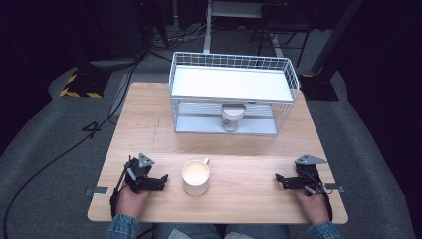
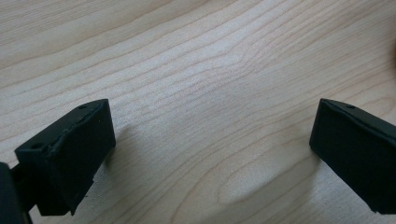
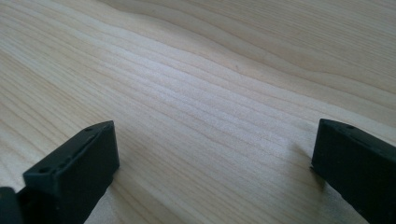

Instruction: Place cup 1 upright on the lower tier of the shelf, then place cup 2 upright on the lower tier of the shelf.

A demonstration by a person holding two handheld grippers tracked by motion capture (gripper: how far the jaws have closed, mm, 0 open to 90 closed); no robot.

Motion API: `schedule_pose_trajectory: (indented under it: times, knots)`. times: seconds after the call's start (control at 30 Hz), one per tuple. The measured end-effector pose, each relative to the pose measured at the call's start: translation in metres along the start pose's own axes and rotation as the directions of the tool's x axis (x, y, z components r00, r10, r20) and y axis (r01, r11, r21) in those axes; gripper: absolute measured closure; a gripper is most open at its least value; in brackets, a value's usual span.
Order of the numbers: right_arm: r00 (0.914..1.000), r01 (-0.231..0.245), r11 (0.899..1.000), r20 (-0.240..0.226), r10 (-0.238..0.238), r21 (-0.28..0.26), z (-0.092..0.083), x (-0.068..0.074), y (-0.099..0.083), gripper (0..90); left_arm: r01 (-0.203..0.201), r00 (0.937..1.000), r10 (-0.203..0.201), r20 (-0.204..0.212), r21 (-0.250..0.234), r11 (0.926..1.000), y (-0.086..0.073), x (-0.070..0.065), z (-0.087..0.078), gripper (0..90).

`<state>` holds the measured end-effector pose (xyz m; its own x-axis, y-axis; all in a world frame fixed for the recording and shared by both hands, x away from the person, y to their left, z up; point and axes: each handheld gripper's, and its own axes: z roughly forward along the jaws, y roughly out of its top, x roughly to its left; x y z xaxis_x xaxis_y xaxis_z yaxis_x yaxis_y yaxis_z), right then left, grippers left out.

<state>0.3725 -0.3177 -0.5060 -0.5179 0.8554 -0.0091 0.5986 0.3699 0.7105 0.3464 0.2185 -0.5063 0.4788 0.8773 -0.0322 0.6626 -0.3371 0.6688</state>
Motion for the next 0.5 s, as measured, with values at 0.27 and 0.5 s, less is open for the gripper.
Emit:
schedule_pose_trajectory:
  times: [0.27, 0.5]
  knots:
    - [1.0, -0.002, 1.0, 0.003, 0.002, 0.0, 0.0004, 0.0002, 0.0003, 0.3, 0.012, 0.9999, -0.012, -0.011, 0.01, 0.9999, 0.0013, 0.0003, 0.0, 0.2]
    - [1.0, -0.002, 1.0, 0.002, 0.002, 0.0, 0.0003, 0.0003, 0.0003, 0.3, 0.025, 0.9997, -0.025, -0.004, 0.012, 0.9996, 0.0015, 0.0005, -0.0019, 0.0]
